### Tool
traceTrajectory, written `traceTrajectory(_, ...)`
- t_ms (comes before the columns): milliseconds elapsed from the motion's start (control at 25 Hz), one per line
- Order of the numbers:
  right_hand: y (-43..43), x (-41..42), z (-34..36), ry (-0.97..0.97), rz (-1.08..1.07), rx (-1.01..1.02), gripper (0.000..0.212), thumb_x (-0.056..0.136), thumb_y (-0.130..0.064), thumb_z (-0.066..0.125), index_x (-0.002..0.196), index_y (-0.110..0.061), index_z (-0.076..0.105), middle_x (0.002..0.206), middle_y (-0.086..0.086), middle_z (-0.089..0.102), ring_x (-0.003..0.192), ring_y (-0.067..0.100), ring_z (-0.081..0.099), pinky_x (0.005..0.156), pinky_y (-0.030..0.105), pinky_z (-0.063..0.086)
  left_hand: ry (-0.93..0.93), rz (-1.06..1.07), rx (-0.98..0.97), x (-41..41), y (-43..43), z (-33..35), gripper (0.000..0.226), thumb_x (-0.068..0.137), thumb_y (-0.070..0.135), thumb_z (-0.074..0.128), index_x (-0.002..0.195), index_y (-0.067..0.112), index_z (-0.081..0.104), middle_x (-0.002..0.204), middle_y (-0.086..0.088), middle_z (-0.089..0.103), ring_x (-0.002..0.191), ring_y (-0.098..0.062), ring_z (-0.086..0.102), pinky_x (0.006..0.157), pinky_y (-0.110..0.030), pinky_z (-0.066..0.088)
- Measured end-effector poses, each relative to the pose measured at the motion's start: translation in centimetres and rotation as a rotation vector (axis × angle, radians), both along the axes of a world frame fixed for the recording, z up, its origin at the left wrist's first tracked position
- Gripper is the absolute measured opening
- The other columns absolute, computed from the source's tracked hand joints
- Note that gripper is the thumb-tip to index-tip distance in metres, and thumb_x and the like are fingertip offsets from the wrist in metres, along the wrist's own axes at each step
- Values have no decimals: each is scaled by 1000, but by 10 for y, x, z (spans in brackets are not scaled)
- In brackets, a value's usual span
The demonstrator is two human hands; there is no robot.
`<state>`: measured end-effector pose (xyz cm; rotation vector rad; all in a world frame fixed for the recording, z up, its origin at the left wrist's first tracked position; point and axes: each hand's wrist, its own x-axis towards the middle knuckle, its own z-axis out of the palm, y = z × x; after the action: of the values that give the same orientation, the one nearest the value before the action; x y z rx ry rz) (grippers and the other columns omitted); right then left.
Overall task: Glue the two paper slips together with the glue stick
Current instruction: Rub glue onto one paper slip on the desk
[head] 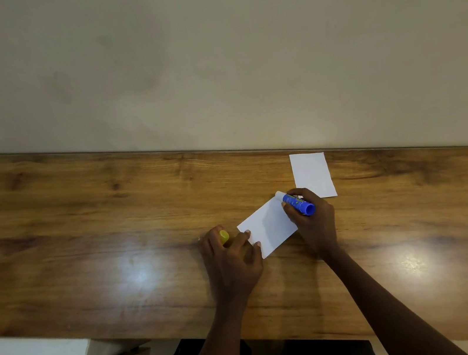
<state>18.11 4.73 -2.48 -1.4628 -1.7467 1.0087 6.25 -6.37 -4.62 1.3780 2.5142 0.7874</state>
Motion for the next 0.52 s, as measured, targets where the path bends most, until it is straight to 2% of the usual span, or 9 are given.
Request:
traceTrajectory(240,1,-1,3,149,-113,-67,31,80,-11,63,110,-8,55,100,4,57,78,16,54,61,12,43,15,4,8,0,1,1,38,67,40,64,95,15,69,107,-21,57,98,-35,53,76,-49,54)
traceTrajectory(360,-2,-1,5,208,-129,-76,34,82,-12,61,114,-10,51,105,-1,53,81,9,54,64,13,44,27,4,6,0,0,0,38,66,40,64,95,16,68,106,-21,57,99,-35,53,78,-53,53)
traceTrajectory(520,-9,-2,6,163,-109,-55,35,83,-12,59,116,-8,50,106,-1,52,84,10,52,66,7,40,39,1,1,0,0,0,37,66,40,64,96,17,66,105,-20,57,100,-35,52,80,-52,52)
